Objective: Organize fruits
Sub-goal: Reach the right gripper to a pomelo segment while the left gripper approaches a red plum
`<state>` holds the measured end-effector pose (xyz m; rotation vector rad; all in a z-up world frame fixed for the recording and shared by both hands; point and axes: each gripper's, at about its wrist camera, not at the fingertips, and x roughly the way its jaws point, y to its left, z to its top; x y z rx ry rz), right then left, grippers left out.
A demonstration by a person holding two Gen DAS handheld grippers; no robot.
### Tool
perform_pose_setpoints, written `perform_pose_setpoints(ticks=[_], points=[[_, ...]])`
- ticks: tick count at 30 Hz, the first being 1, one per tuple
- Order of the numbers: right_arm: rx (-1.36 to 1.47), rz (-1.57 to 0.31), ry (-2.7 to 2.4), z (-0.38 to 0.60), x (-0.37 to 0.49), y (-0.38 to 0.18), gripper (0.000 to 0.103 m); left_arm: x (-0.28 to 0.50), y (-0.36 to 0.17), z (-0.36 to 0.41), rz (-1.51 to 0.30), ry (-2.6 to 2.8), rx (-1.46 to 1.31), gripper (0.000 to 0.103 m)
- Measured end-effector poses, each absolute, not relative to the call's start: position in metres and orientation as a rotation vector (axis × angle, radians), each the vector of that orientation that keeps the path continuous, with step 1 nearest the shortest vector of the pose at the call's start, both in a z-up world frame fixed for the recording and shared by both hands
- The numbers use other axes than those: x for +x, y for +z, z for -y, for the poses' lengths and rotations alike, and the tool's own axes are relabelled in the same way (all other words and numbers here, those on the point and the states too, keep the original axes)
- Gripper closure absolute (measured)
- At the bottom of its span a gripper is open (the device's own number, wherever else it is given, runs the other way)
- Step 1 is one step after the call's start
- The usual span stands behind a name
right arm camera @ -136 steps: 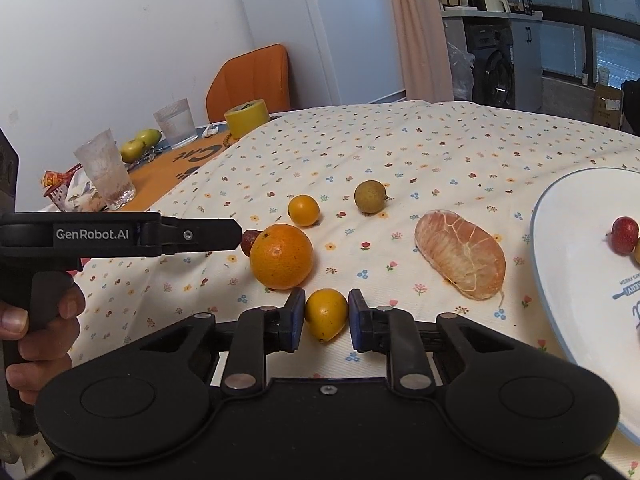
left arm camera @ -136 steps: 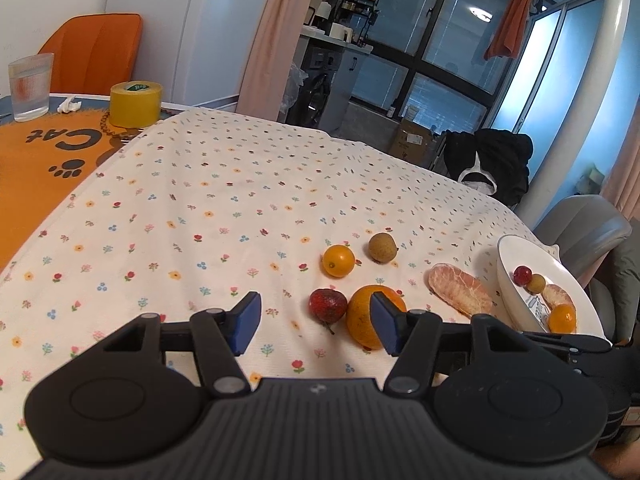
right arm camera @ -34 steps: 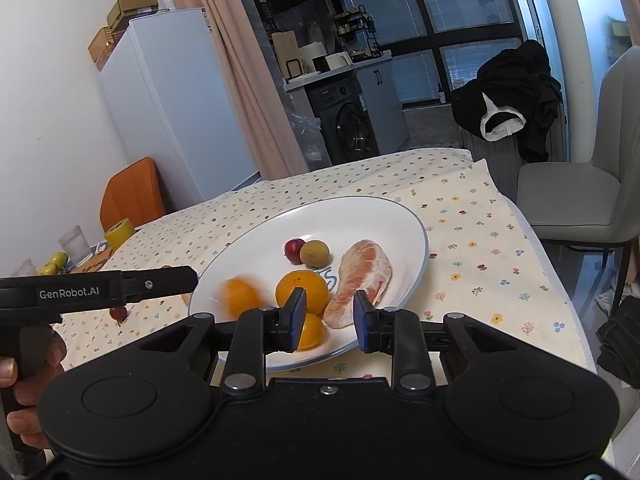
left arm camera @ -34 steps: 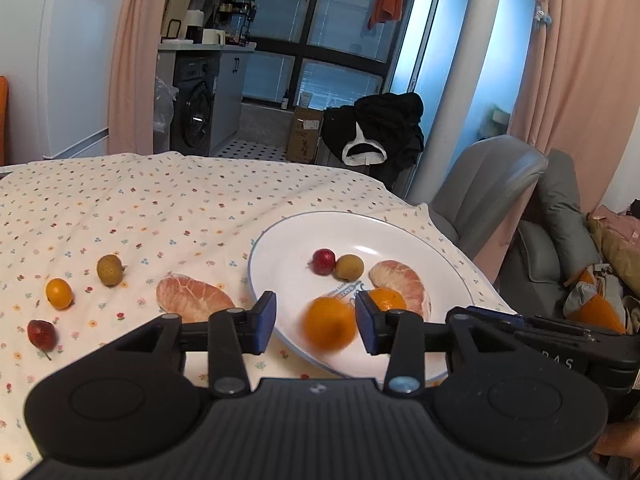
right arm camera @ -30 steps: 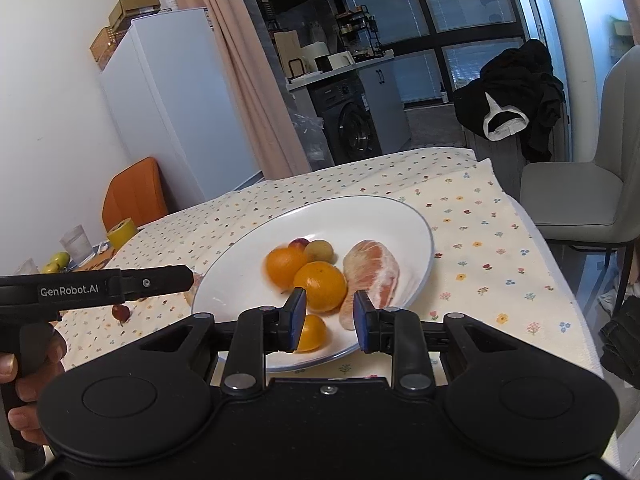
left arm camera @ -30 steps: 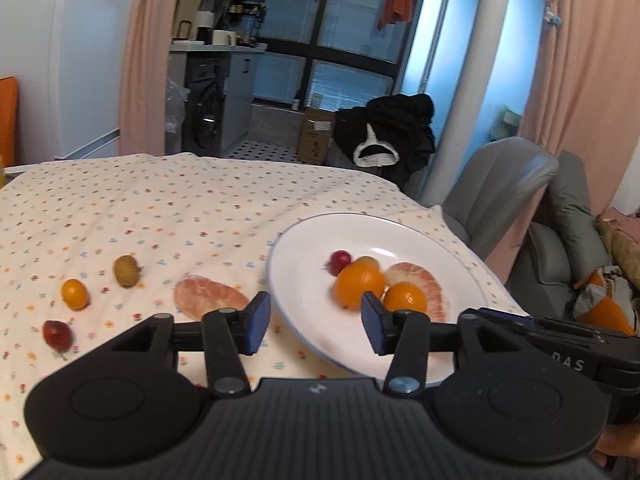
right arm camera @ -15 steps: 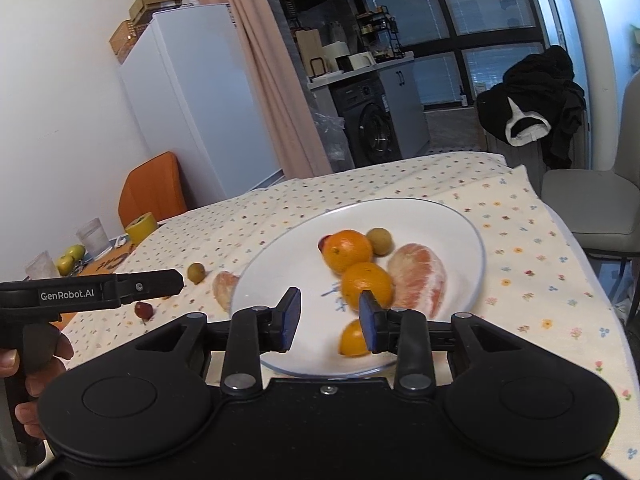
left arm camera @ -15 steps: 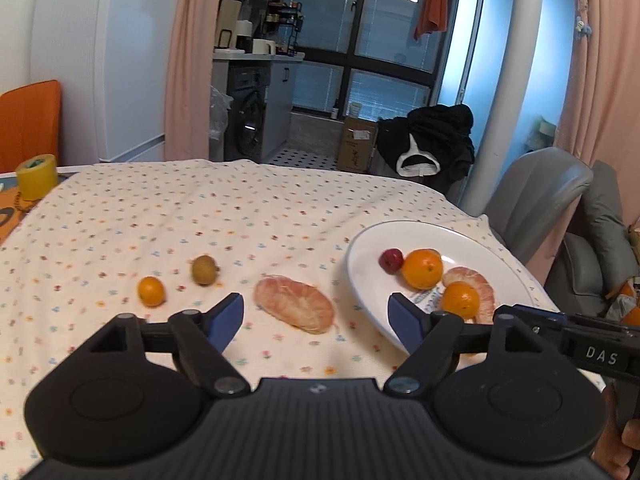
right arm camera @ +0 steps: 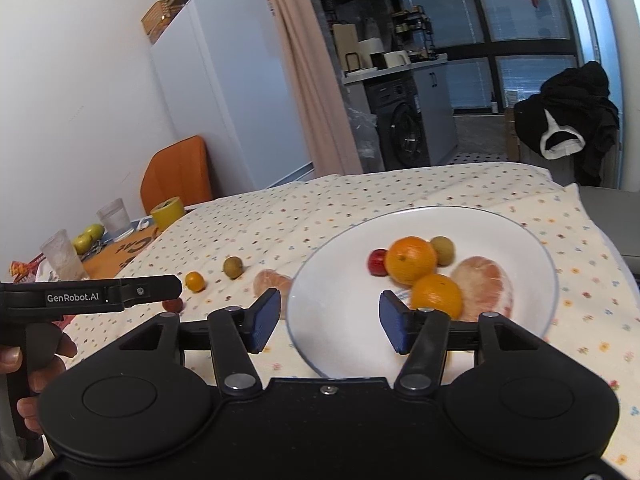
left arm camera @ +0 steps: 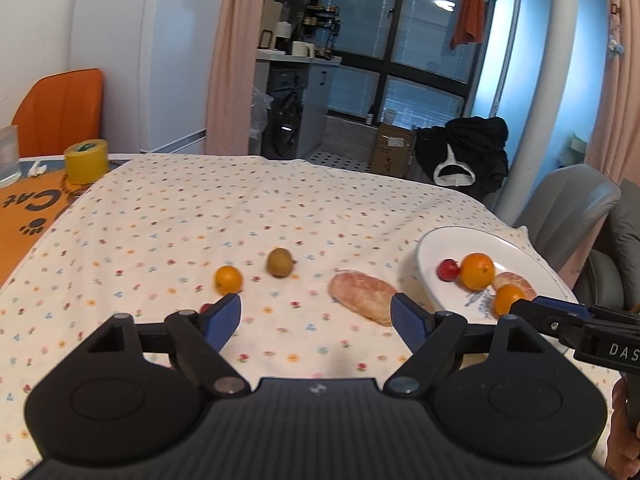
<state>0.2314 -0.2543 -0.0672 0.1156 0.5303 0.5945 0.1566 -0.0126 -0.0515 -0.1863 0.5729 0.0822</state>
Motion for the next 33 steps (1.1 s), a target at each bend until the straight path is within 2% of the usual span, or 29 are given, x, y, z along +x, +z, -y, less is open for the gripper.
perform_pose_setpoints(ticks=[16, 22, 26, 33], points=[[0.036, -0.548, 0.692, 0.205, 0.248, -0.065, 0.048, 0.155, -0.061, -0.027, -0.572, 0.147, -0.213, 0.023], [0.004, -0.558, 0.719, 0.188, 0.256, -0.065, 0.048, 0.163, -0.07, -0.038, -0.594, 0.149, -0.238, 0.029], [-0.011, -0.568, 0.729, 0.178, 0.262, -0.066, 0.048, 0.171, -0.079, -0.042, -0.618, 0.138, -0.249, 0.038], [-0.036, -0.585, 0.744, 0.163, 0.271, -0.07, 0.048, 0.184, -0.091, -0.047, -0.662, 0.126, -0.258, 0.046]])
